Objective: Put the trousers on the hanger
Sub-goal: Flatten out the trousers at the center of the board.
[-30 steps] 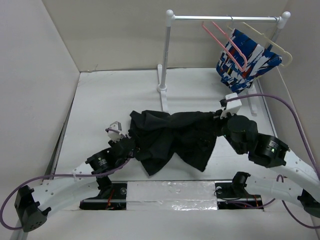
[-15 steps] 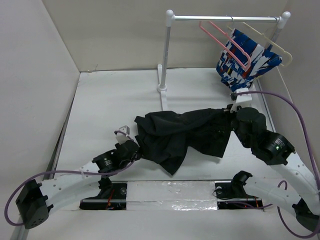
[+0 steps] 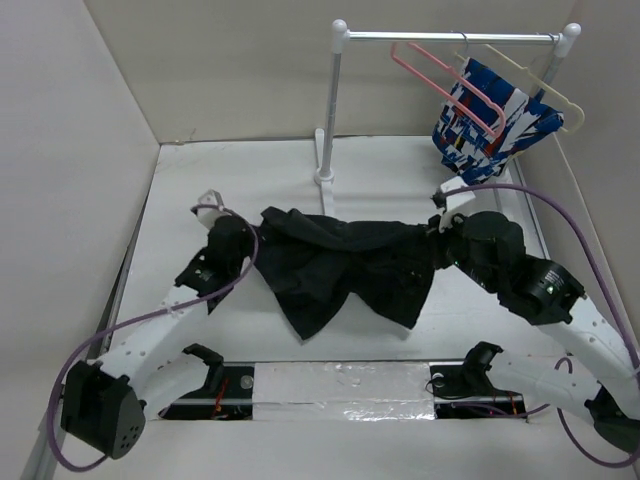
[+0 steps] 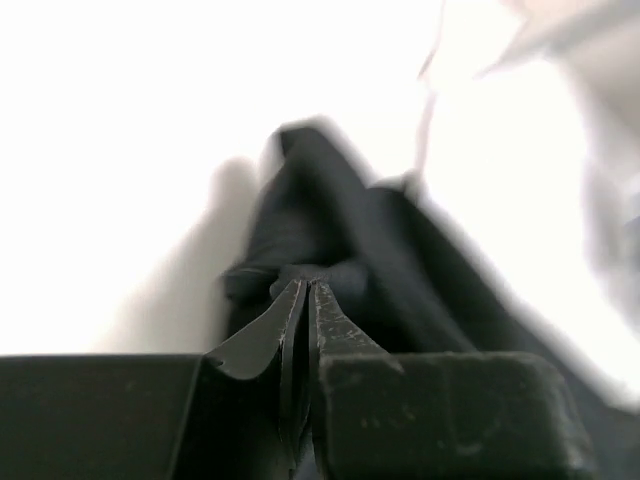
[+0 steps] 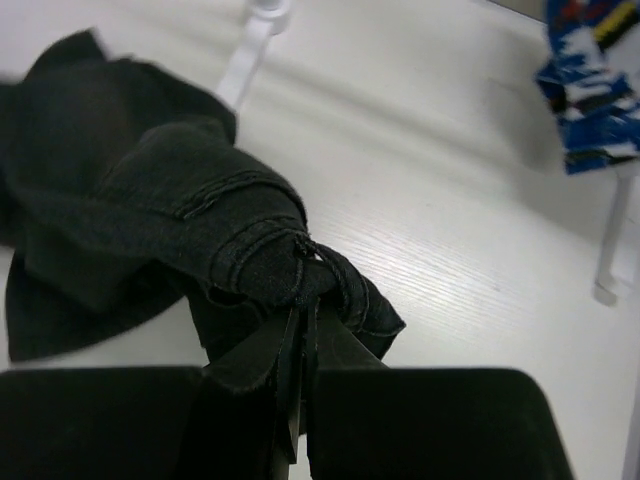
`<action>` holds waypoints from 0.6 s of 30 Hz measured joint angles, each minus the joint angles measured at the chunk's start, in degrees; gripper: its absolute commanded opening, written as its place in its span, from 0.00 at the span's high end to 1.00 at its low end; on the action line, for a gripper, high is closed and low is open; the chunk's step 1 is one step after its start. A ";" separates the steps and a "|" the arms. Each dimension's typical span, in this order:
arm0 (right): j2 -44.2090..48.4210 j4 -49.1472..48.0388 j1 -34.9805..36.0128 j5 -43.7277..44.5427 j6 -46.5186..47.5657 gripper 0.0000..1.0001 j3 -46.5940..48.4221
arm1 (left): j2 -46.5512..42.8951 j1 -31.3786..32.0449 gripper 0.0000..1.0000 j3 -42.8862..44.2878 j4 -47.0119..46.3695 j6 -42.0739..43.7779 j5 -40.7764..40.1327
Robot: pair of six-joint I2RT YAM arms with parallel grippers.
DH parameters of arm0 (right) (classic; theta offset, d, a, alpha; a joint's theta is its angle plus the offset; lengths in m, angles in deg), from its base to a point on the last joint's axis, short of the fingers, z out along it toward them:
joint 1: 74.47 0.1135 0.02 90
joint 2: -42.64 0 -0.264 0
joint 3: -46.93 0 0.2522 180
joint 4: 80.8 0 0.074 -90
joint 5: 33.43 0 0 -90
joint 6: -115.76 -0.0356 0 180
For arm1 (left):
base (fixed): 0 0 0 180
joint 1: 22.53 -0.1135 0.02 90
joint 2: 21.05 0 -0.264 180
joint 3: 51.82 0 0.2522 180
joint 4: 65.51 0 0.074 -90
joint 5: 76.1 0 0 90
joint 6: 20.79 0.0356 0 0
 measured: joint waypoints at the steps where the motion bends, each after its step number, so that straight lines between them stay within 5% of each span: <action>1: -0.83 0.74 1.60 -1.20 0.28 1.00 1.31 | -1.11 -2.10 1.00 2.93 0.24 0.90 -0.09; 9: -1.36 5.22 12.41 -7.67 0.52 1.00 20.92 | -16.94 -9.16 1.00 19.37 9.03 7.23 -4.04; 12: 3.15 5.33 12.35 -1.20 -0.52 1.00 21.90 | -18.29 -9.16 0.74 24.37 10.64 10.58 -4.46; 13: 4.26 5.38 12.17 0.52 -0.96 1.00 21.35 | -17.97 -9.16 0.41 25.64 10.69 11.50 -4.17; 14: 5.40 5.46 11.50 2.91 -1.75 1.00 20.13 | -17.25 -9.27 0.30 26.64 10.60 12.09 -3.93; 16: 5.66 3.78 8.48 6.27 -3.10 1.00 15.67 | -13.81 -9.31 0.18 27.85 10.67 13.05 -1.62; 18: 3.85 3.37 2.10 9.16 -4.13 1.00 8.94 | -9.62 -8.59 0.16 27.08 9.35 13.29 0.96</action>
